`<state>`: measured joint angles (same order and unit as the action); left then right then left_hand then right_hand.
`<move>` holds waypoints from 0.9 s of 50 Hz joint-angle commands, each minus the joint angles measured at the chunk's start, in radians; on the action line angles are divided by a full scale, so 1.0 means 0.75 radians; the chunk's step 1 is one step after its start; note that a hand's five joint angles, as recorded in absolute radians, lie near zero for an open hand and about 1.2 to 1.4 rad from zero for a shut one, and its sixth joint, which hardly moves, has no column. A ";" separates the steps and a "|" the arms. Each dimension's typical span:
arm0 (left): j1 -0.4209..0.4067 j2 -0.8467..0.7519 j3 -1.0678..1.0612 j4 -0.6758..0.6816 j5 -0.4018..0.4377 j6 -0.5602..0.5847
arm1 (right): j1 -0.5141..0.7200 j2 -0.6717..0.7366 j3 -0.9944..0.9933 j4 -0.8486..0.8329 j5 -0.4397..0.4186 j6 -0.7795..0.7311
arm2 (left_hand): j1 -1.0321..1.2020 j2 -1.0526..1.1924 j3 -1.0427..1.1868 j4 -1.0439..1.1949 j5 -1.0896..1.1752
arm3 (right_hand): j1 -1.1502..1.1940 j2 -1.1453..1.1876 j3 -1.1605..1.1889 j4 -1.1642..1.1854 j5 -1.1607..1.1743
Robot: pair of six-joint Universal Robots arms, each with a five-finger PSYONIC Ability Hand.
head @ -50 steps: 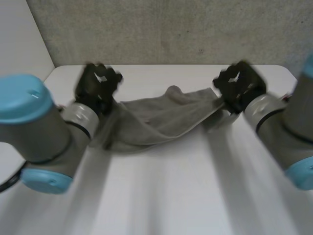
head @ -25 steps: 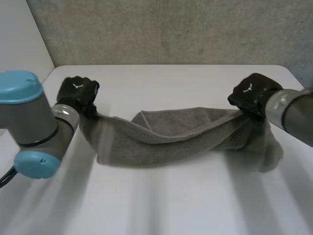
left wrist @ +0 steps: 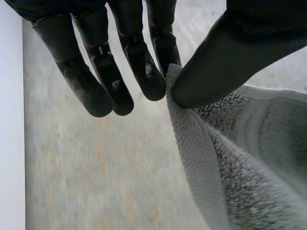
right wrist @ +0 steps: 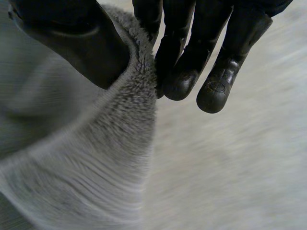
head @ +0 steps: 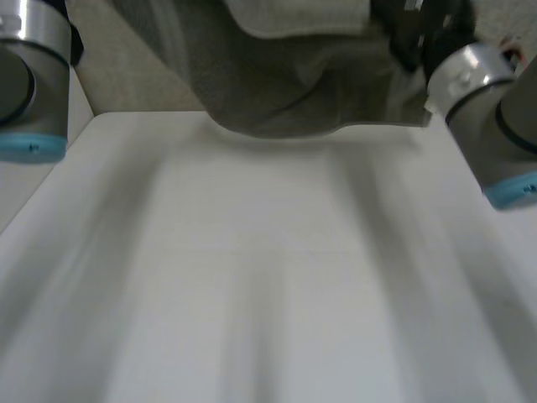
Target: Fold the towel.
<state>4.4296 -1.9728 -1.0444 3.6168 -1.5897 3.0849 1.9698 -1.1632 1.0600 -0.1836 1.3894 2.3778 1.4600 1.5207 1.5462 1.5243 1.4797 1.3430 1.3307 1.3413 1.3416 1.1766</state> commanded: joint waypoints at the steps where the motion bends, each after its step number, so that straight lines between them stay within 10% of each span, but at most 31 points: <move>1: 0.031 -0.026 -0.297 -0.073 0.009 0.022 | -0.002 0.021 0.170 0.406 -0.014 -0.051 | -0.085 -0.166 -0.200 -0.171 -0.344 | 0.071 0.087 0.073 0.073 0.060; 13: 0.140 -0.018 -0.761 -0.086 0.097 0.098 | -0.006 0.146 0.515 0.386 0.003 -0.051 | -0.085 -0.166 -0.200 -0.171 -0.344 | 0.071 0.087 0.073 0.073 0.060; 32: 0.175 0.010 -0.804 -0.079 0.095 0.137 | -0.058 0.177 0.650 0.173 0.142 0.116 | -0.085 -0.166 -0.200 -0.171 -0.344 | -0.933 -0.916 -0.931 -0.931 -0.944; 45: 0.193 0.010 -0.808 -0.077 0.093 0.137 | -0.174 0.082 0.757 0.181 0.179 0.106 | -0.085 -0.166 -0.200 -0.171 -0.344 | -0.902 -0.886 -0.900 -0.900 -0.913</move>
<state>4.5693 -1.9652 -1.6506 3.5585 -1.5205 3.1874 1.8811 -1.0738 1.5983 -0.0508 1.5204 2.4637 1.4606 1.5207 1.5482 1.5243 1.4892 0.6802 0.6984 0.6903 0.6821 0.4854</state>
